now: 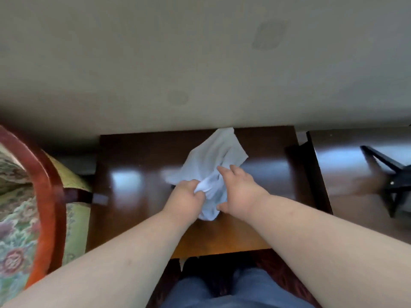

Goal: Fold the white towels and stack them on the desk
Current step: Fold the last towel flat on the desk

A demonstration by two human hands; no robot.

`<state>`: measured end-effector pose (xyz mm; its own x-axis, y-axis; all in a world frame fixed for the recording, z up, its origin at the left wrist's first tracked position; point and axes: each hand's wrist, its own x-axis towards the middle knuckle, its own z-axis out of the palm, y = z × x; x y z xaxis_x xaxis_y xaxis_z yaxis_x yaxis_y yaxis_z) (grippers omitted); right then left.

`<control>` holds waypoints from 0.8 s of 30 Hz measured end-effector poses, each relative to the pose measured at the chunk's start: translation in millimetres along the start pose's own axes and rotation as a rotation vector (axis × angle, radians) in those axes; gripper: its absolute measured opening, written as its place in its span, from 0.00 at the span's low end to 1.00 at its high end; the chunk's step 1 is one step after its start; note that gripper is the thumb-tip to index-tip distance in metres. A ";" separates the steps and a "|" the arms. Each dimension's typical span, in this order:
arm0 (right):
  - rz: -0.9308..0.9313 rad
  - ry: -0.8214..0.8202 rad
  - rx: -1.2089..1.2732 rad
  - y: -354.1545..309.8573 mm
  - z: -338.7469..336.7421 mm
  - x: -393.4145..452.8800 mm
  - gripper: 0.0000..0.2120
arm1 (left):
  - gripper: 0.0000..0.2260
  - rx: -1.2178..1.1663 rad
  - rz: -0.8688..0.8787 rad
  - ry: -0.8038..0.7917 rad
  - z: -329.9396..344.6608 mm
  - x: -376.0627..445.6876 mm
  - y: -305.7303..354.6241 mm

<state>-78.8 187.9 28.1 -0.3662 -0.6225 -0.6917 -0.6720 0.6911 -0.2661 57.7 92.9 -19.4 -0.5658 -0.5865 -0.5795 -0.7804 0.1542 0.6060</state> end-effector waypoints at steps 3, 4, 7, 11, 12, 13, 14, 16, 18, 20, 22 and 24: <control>-0.065 0.075 0.091 -20.7 -32.7 -25.7 0.49 | 0.07 -0.047 0.256 0.008 -32.3 -35.9 55.4; -0.088 0.125 0.164 -26.3 -45.1 -36.9 0.45 | 0.08 -0.076 0.318 0.002 -45.0 -45.7 73.4; -0.117 0.336 0.474 -31.3 -74.0 -77.0 0.16 | 0.09 -0.109 0.382 0.031 -72.8 -70.5 113.7; -0.113 0.480 0.620 -23.7 -93.0 -127.6 0.09 | 0.10 -0.053 0.521 0.073 -84.6 -96.5 155.7; -0.101 0.514 0.672 -20.3 -95.5 -139.4 0.08 | 0.11 -0.052 0.585 0.066 -84.1 -104.4 168.2; -0.086 0.558 0.718 -16.3 -96.2 -150.5 0.08 | 0.11 -0.054 0.652 0.052 -81.6 -113.3 179.2; -0.070 0.612 0.751 -11.0 -96.1 -162.0 0.08 | 0.11 -0.055 0.718 0.041 -78.3 -123.7 188.7; -0.031 0.714 0.834 2.7 -95.8 -185.1 0.09 | 0.07 -0.084 0.805 0.041 -68.4 -139.1 201.8; -0.016 0.797 0.948 18.1 -96.7 -211.3 0.06 | 0.08 -0.114 0.835 -0.032 -57.3 -153.6 214.6; -0.018 0.877 1.048 37.3 -97.2 -242.4 0.05 | 0.15 -0.054 1.002 -0.148 -43.4 -168.7 233.7; -0.030 0.969 1.140 61.1 -94.9 -278.7 0.05 | 0.18 0.030 1.133 -0.251 -22.3 -186.9 256.7; -0.017 1.077 1.216 89.7 -89.4 -319.3 0.05 | 0.16 0.133 1.190 -0.328 8.4 -203.2 277.7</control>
<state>-79.6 415.8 285.2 -0.9723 -0.2265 -0.0574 0.0056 0.2229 -0.9748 -46.3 261.6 262.0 -0.9652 0.1970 0.1720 0.2537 0.5449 0.7992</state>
